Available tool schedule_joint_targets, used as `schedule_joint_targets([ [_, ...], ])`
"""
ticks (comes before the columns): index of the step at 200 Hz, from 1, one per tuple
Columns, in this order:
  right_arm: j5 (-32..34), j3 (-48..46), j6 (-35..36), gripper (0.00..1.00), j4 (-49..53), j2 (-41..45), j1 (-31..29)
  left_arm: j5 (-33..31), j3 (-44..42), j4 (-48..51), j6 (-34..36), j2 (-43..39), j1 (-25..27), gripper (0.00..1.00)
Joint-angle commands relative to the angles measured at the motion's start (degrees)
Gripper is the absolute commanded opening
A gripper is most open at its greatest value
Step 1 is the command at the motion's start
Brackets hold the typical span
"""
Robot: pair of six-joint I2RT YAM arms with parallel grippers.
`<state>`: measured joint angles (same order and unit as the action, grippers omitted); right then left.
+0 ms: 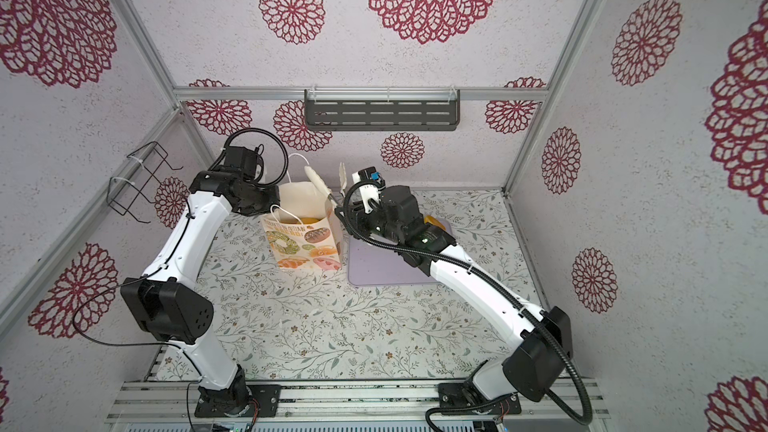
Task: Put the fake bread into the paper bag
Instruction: 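Move the open tongs back over the tray with the right gripper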
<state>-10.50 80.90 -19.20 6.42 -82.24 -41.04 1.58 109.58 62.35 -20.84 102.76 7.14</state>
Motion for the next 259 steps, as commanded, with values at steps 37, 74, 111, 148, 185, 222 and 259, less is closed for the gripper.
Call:
schedule_joint_targets([
  [37,1.01,-5.83,-4.73,0.48,3.20,8.60,5.60,0.58,1.91,2.86,0.52,-1.60,-1.31,0.00],
  [74,1.77,-10.23,-6.31,0.48,6.85,12.80,8.81,1.91,2.39,3.40,0.42,-1.60,-2.29,0.00],
  [111,3.37,-13.15,-6.29,0.48,10.65,16.39,10.23,3.92,2.65,3.66,0.28,-1.51,-2.96,0.00],
  [148,4.26,-15.66,-6.11,0.48,14.76,18.98,11.81,5.02,2.84,3.83,0.14,-1.34,-4.09,0.01],
  [185,5.51,-17.50,-6.13,0.49,19.44,20.40,13.72,6.56,3.02,4.01,-0.06,-1.14,-5.38,0.02],
  [222,6.93,-20.07,-5.77,0.49,22.68,22.34,15.96,7.19,3.01,4.01,-0.08,-0.86,-6.26,0.02],
  [259,6.67,-22.48,-5.25,0.50,24.91,23.31,18.63,7.38,2.95,3.83,-0.12,-0.59,-6.43,0.02],
])
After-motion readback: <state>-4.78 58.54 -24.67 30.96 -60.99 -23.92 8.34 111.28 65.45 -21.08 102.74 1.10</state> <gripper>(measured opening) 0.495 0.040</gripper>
